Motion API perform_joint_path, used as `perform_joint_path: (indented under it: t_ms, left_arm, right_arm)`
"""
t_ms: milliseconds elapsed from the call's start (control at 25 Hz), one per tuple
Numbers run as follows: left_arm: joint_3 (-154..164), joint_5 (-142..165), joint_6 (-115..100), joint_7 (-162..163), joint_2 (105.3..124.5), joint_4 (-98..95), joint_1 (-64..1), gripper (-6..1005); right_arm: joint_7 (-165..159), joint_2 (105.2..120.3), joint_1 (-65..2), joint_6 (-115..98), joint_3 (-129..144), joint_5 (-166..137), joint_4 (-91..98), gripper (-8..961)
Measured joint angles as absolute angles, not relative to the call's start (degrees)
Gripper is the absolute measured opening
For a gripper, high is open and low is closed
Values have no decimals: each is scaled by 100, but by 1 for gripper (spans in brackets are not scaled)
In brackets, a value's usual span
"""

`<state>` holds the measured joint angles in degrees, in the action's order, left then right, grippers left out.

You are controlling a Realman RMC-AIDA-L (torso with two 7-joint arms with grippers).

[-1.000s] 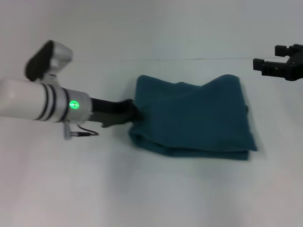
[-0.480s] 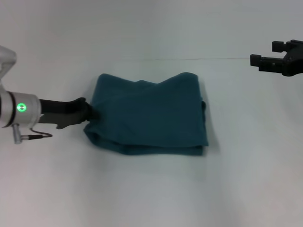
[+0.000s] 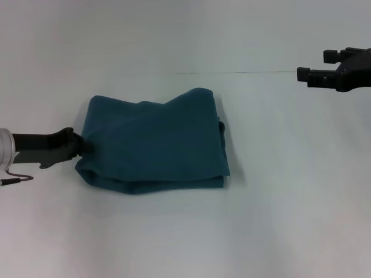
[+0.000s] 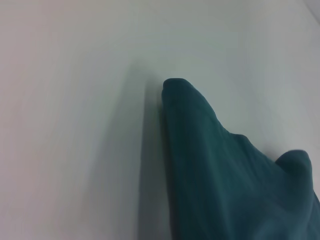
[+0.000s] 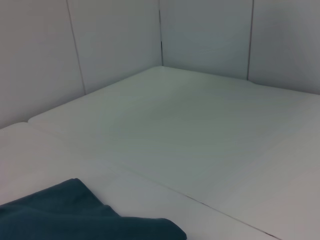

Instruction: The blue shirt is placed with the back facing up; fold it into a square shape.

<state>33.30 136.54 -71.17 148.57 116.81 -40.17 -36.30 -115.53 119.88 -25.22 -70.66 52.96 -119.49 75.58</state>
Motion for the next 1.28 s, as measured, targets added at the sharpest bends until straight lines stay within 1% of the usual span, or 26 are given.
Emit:
perform_joint_path:
  t_ms: [160,280,600,680,760,1040,1240,1280]
  left_arm:
    - [3322,13627,-7266,14505,11702,-4001,-3650,74]
    - [3333,13620,-7377,14336,11773,-4019,-3643,83]
    - [3076,13459,-7697,13679,11788,-4151,-3443,352]
    - [3044,13463,-7749,13496,11776,-4350,-3343,422]
    - [2928,13463,-7919,13143,11724,-4627,-3191,491]
    - [1813,13573,-9713,11147,11508,-5017,-2934,732]
    - [1580,13515,-10992,10321,11513,-5203,-2741,944]
    - [1581,13524,-11205,10183,11517,-5231,-2718,945]
  right_arm:
    - [-11564,11989,-2577,-7066,5314,-11960,7541,840]
    - [-11591,11988,-2589,-7072,5322,-11964,7537,840]
    - [-11626,11961,-2510,-7389,5144,-11971,7728,842]
    - [-11619,11963,-2478,-7545,5031,-11971,7818,844]
    - [-11576,11961,-2461,-7760,4960,-11972,7862,845]
    - [-11163,11929,-2454,-9025,4794,-12185,7933,845]
    - [-10634,11948,-2432,-9900,4799,-12267,7921,868]
    - [-10547,11960,-2422,-10040,4812,-12270,7895,873]
